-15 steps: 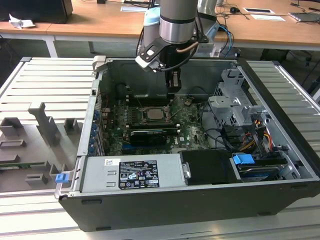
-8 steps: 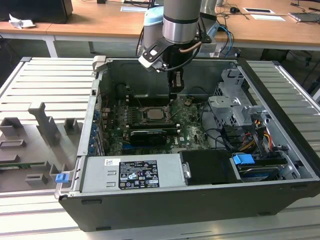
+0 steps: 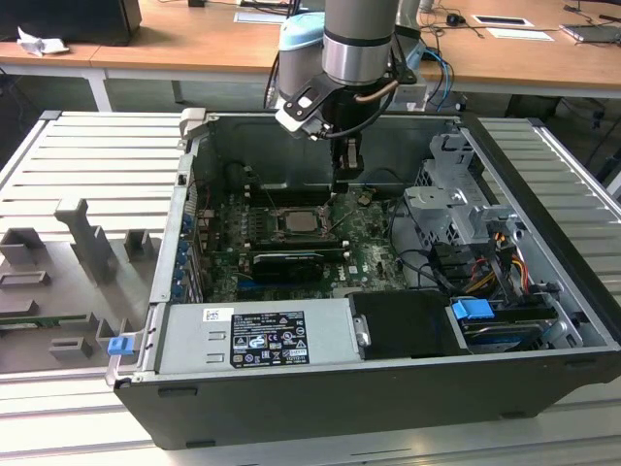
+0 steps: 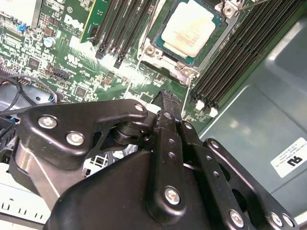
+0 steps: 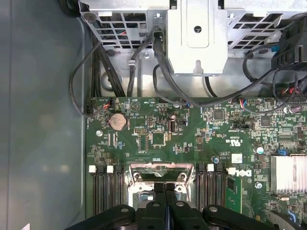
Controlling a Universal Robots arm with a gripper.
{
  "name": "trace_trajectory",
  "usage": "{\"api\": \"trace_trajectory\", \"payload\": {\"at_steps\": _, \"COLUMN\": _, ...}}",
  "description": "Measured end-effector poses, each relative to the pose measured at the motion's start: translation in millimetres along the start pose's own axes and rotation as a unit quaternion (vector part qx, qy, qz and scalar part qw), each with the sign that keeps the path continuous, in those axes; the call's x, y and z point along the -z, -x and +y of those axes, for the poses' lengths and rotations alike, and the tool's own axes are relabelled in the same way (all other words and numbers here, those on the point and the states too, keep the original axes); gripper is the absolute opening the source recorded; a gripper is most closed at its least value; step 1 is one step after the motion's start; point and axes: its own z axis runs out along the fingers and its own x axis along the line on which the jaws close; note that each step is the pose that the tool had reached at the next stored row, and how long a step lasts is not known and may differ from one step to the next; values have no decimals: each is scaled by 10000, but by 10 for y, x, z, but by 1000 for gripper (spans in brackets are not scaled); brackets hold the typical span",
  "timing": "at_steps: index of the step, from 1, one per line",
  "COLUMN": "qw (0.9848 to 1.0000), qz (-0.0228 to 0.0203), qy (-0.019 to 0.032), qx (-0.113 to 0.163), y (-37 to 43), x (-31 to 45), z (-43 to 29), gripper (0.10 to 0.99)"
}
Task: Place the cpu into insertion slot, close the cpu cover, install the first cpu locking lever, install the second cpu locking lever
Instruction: 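Close the cpu cover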
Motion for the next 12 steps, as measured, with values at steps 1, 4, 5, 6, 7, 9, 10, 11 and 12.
{"api": "trace_trajectory", "payload": {"at_steps": 1, "qw": 10000, "qz": 0, "qy": 0, "qx": 0, "y": 0, "x": 0, "z": 6, "gripper": 106}}
{"api": "trace_trajectory", "payload": {"at_steps": 4, "qw": 10000, "qz": -1, "qy": 0, "qx": -1, "y": 1, "x": 16, "z": 17, "gripper": 106}}
{"api": "trace_trajectory", "payload": {"at_steps": 5, "qw": 10000, "qz": 0, "qy": 0, "qx": -1, "y": 0, "x": 27, "z": 18, "gripper": 106}}
{"api": "trace_trajectory", "payload": {"at_steps": 6, "qw": 10000, "qz": -1, "qy": 0, "qx": -1, "y": 0, "x": 41, "z": 19, "gripper": 106}}
{"api": "trace_trajectory", "payload": {"at_steps": 7, "qw": 10000, "qz": -1, "qy": 0, "qx": 0, "y": 0, "x": 59, "z": 21, "gripper": 106}}
{"api": "trace_trajectory", "payload": {"at_steps": 9, "qw": 10000, "qz": 1, "qy": 0, "qx": -1, "y": -1, "x": 77, "z": 56, "gripper": 106}}
{"api": "trace_trajectory", "payload": {"at_steps": 10, "qw": 10000, "qz": -1, "qy": -1, "qx": 0, "y": -1, "x": 79, "z": 103, "gripper": 106}}
{"api": "trace_trajectory", "payload": {"at_steps": 11, "qw": 10000, "qz": -1, "qy": -1, "qx": 0, "y": -1, "x": 77, "z": 144, "gripper": 106}}
{"api": "trace_trajectory", "payload": {"at_steps": 12, "qw": 10000, "qz": 0, "qy": -1, "qx": -1, "y": -1, "x": 76, "z": 156, "gripper": 106}}
